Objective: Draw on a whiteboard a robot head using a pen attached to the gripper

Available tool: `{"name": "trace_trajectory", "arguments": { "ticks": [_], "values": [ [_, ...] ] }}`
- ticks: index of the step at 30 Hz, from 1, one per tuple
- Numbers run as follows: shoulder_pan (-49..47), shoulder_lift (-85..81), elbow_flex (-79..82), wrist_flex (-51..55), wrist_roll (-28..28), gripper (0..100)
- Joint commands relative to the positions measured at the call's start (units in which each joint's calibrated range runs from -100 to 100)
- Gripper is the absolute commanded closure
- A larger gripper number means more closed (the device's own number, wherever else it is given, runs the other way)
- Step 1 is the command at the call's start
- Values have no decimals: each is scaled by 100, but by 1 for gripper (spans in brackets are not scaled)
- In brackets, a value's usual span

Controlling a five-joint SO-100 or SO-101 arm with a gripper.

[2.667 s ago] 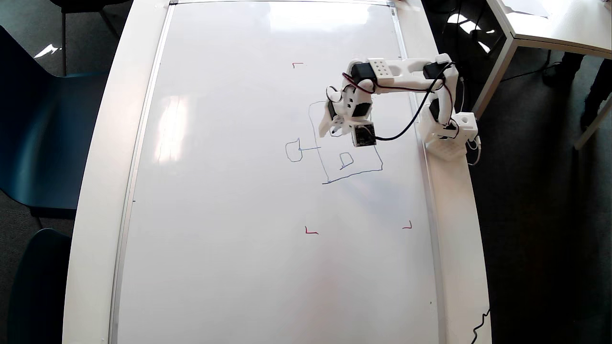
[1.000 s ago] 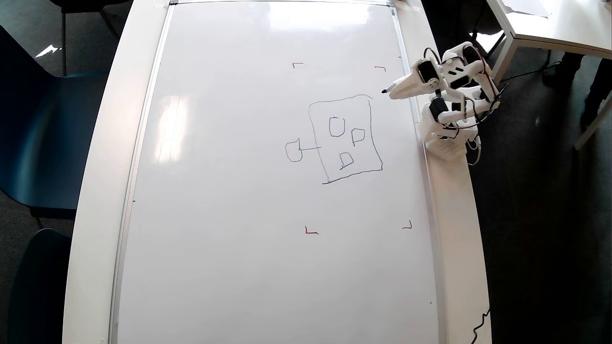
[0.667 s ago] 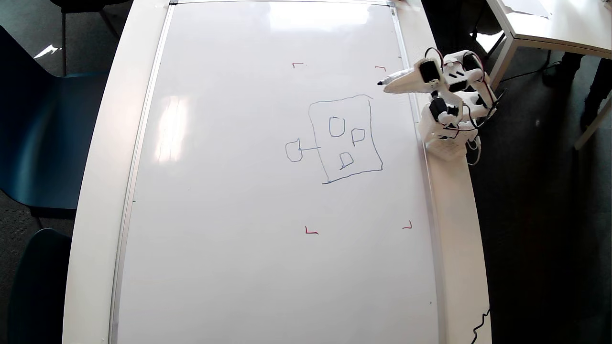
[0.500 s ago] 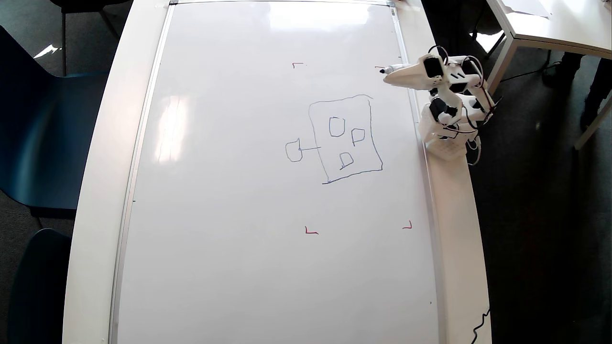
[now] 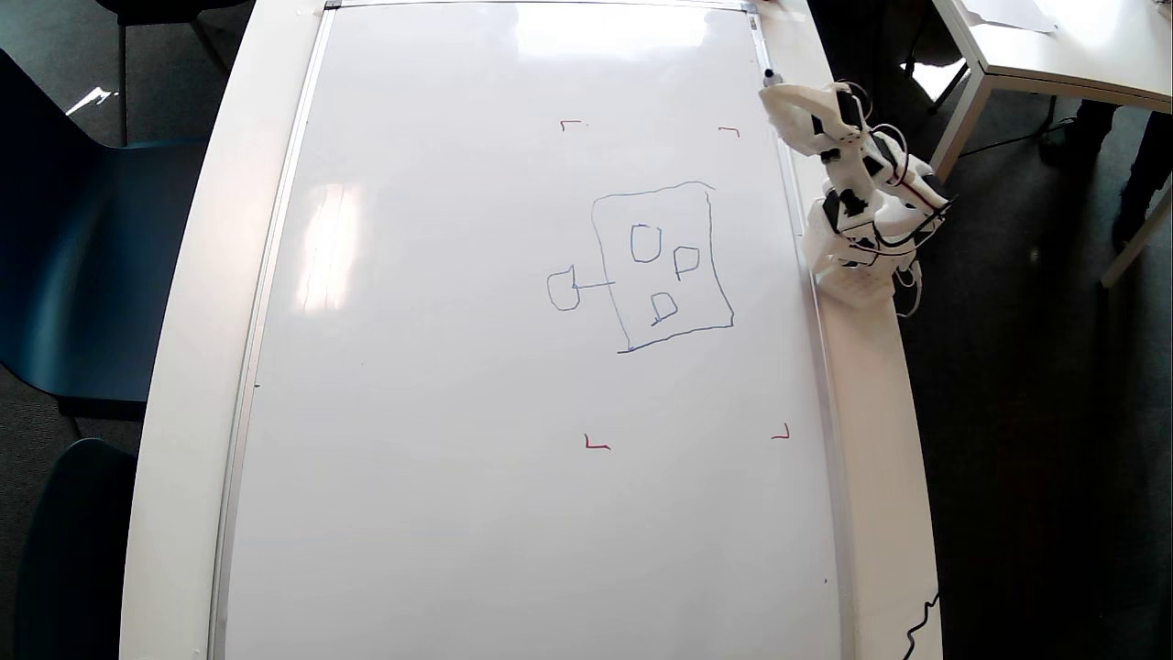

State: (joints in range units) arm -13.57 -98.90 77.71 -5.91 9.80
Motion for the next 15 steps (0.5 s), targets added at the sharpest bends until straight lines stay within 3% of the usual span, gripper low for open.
{"name": "trace_trajectory", "arguments": {
  "ticks": [1,11,15],
  "values": [
    [35,-9,405,-1233,-4,99],
    [43,-1,2157,-3649,-4,99],
    [-16,-1,2166,-3788,-4,99]
  ]
}}
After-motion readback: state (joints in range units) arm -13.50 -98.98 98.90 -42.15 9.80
